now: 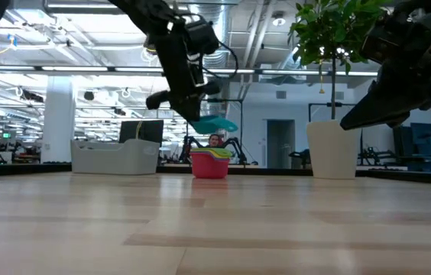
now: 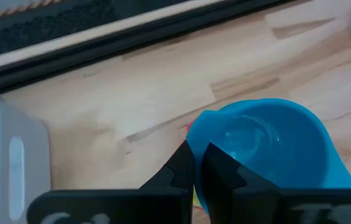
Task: Nest measuring cups in basket
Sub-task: Stack the light blue measuring cup on top of the light green measuring cup, then stack the orange measuring cup on top of the light blue measuring cup
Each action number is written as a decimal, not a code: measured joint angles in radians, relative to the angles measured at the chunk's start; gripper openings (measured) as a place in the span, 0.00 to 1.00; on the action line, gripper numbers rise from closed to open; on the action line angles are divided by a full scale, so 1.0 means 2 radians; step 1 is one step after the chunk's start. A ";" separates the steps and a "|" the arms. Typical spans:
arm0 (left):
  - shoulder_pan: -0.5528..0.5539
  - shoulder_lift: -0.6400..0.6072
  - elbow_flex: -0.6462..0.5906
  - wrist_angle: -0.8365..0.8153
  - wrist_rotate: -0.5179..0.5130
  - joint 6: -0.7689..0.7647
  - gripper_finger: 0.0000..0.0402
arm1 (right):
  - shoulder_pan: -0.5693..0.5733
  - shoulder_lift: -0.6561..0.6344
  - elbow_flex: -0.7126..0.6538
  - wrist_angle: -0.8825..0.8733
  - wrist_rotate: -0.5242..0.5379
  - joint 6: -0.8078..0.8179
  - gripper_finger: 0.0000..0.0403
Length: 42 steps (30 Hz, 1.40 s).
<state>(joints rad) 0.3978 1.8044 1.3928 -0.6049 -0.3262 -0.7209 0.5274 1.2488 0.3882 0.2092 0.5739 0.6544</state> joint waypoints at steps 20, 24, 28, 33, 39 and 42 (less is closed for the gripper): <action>0.021 0.049 0.004 0.011 0.121 0.058 0.10 | -0.005 0.000 0.000 0.004 0.002 -0.001 0.17; 0.021 0.048 0.004 0.010 0.120 0.071 0.17 | -0.011 0.000 0.000 0.003 0.001 -0.003 0.17; 0.021 0.043 0.006 0.009 0.118 0.079 0.24 | -0.013 0.000 0.000 0.002 0.000 -0.004 0.17; 0.011 0.043 0.023 -0.017 0.090 0.091 0.30 | -0.014 0.000 0.000 0.001 0.003 -0.004 0.17; -0.045 0.043 0.055 -0.088 -0.014 0.103 0.29 | -0.100 0.011 0.003 0.050 0.018 -0.076 0.17; -0.080 0.043 0.055 -0.102 -0.049 0.104 0.28 | -0.176 0.034 0.024 0.067 -0.040 -0.121 0.15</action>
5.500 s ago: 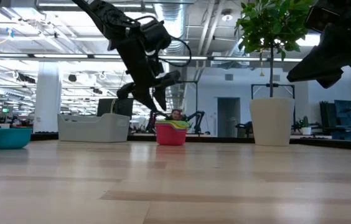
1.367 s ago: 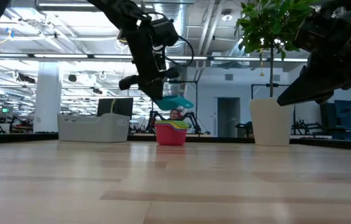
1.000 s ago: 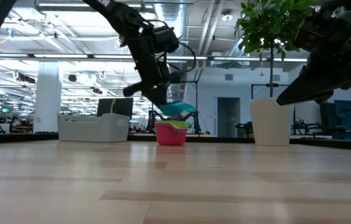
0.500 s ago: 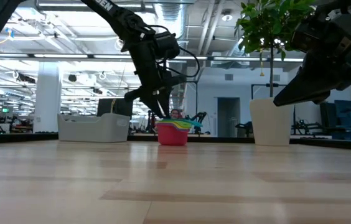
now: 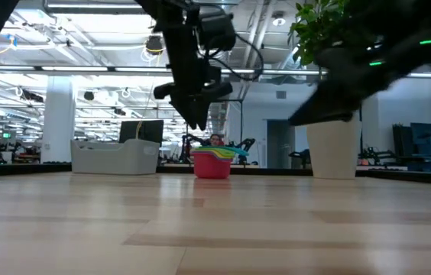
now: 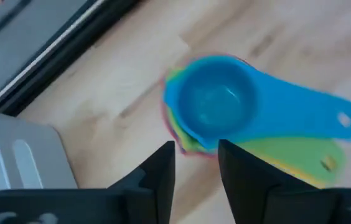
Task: Nest measuring cups in basket
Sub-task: Stack the orange measuring cup on top of the light blue measuring cup
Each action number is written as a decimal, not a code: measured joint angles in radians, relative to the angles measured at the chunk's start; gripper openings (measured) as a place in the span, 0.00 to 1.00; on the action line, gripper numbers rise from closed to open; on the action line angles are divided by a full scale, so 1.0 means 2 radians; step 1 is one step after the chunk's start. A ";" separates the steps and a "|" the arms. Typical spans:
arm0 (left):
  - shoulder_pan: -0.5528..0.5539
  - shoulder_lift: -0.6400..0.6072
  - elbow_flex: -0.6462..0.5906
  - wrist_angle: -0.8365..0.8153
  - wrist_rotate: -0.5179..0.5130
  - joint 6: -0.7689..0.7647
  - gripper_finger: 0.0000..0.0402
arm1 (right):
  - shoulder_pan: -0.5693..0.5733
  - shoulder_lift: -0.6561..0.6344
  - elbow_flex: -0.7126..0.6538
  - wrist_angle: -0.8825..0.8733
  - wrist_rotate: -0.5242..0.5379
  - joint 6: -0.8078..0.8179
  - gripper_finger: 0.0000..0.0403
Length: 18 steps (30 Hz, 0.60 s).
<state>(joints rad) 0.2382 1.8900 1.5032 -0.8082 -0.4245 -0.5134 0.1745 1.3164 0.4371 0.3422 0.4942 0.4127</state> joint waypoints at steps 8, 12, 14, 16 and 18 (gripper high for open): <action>-0.073 0.000 -0.001 -0.057 -0.032 -0.038 0.24 | -0.151 0.099 0.069 0.016 -0.063 -0.054 0.07; -0.099 0.000 -0.001 -0.107 -0.054 -0.076 0.23 | -0.186 0.165 0.094 0.051 -0.100 -0.063 0.04; -0.111 0.000 -0.001 -0.130 -0.064 -0.097 0.22 | -0.196 0.191 0.109 0.057 -0.103 -0.065 0.04; -0.124 0.000 -0.001 -0.153 -0.075 -0.118 0.22 | -0.201 0.214 0.124 0.058 -0.106 -0.070 0.05; -0.138 0.000 -0.001 -0.177 -0.082 -0.141 0.21 | -0.203 0.233 0.140 0.058 -0.115 -0.079 0.06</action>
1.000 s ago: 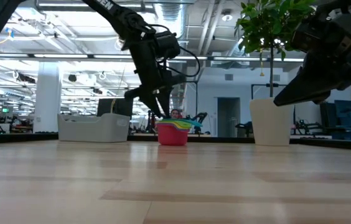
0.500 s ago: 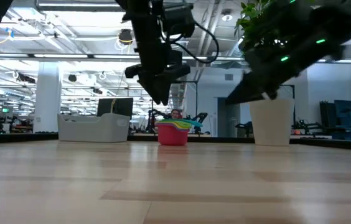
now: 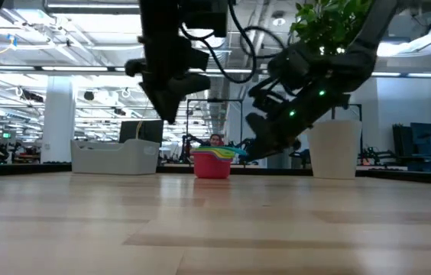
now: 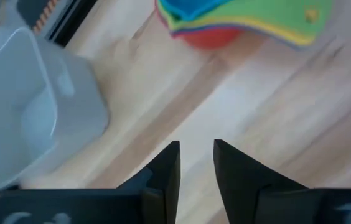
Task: Nest measuring cups in basket
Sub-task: Stack the orange measuring cup on top of the light blue measuring cup
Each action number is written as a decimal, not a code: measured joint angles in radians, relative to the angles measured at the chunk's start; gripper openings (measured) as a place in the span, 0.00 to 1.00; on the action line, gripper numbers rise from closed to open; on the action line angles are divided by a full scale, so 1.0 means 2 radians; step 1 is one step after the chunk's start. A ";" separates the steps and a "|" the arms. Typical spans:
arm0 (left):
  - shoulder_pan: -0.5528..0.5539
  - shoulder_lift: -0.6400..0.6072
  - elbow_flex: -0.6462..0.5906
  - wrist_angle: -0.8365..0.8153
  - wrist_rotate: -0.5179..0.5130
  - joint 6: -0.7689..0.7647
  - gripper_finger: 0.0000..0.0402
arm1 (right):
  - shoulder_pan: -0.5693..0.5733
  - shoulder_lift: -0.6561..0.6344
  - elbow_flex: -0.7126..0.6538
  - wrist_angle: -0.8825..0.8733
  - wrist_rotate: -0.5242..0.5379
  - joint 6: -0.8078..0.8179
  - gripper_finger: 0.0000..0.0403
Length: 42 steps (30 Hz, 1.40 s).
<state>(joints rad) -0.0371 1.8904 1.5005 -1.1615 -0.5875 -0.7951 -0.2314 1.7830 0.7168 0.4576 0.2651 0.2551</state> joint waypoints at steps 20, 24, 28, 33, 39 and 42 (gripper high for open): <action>-0.184 0.000 0.000 -0.157 0.062 -0.252 0.20 | 0.054 -0.038 0.020 -0.078 -0.022 -0.008 0.09; -0.242 0.000 0.000 -0.159 0.101 -0.295 0.20 | 0.085 -0.061 0.020 -0.096 -0.023 -0.001 0.09; -0.306 0.000 0.000 -0.149 0.140 -0.340 0.20 | 0.131 -0.076 0.020 -0.100 -0.023 0.003 0.07; -0.393 0.000 0.000 -0.116 0.176 -0.338 0.20 | 0.190 -0.079 0.020 -0.096 -0.024 0.015 0.07; -0.459 0.001 0.000 -0.092 0.182 -0.392 0.20 | 0.228 -0.079 0.020 -0.096 -0.024 0.042 0.09; -0.475 0.004 0.000 -0.095 0.181 -0.448 0.20 | 0.236 -0.079 0.020 -0.092 -0.024 0.052 0.09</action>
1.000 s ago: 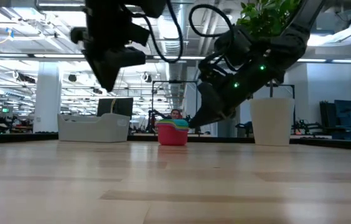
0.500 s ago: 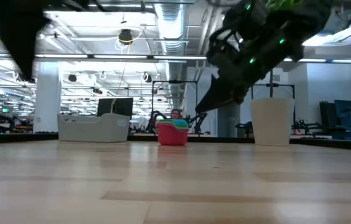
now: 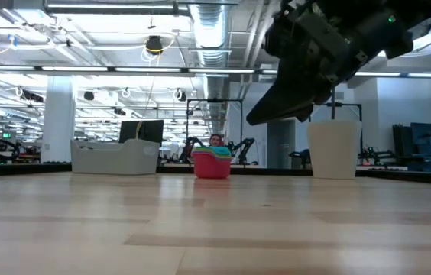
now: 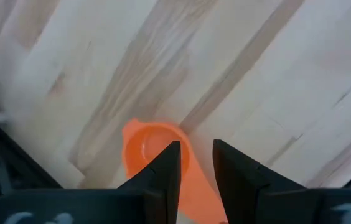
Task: Nest measuring cups in basket
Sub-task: Stack the orange measuring cup on top of the light blue measuring cup
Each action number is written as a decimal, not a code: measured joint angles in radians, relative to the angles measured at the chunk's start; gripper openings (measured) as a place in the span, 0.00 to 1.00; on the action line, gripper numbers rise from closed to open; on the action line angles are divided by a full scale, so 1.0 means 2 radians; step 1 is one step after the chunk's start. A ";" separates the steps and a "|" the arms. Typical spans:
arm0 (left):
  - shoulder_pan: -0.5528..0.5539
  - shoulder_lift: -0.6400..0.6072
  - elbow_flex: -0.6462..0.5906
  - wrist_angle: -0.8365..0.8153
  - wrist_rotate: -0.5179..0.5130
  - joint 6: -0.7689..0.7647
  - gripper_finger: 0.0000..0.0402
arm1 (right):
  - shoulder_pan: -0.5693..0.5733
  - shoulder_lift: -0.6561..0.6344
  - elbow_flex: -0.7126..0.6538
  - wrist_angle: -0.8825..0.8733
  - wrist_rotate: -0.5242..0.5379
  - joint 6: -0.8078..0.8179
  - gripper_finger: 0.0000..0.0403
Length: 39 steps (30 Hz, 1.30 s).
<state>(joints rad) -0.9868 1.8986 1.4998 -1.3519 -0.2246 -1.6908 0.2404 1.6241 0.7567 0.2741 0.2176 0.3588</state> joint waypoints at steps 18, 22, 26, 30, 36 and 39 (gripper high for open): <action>-0.031 0.001 -0.107 0.083 -0.001 -0.066 0.20 | 0.001 0.001 0.000 0.001 -0.006 0.026 0.11; -0.030 0.000 -0.118 0.087 -0.023 -0.064 0.20 | 0.003 0.001 0.000 -0.002 -0.006 0.026 0.14; -0.039 0.000 -0.121 0.076 -0.012 -0.069 0.21 | 0.013 0.001 0.000 -0.003 -0.006 0.026 0.17; -0.052 -0.002 -0.121 0.048 -0.013 -0.099 0.24 | 0.020 0.001 0.000 -0.002 -0.006 0.026 0.21; -0.071 -0.006 -0.121 0.041 -0.022 -0.145 0.34 | 0.021 0.001 0.000 -0.002 -0.005 0.026 0.26; -0.082 -0.006 -0.121 0.038 -0.011 -0.172 0.39 | 0.021 0.001 0.000 -0.002 -0.005 0.026 0.28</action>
<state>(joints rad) -1.1504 1.8870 1.2575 -1.2758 -0.2472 -2.0356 0.2821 1.6256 0.7563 0.2696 0.2078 0.4118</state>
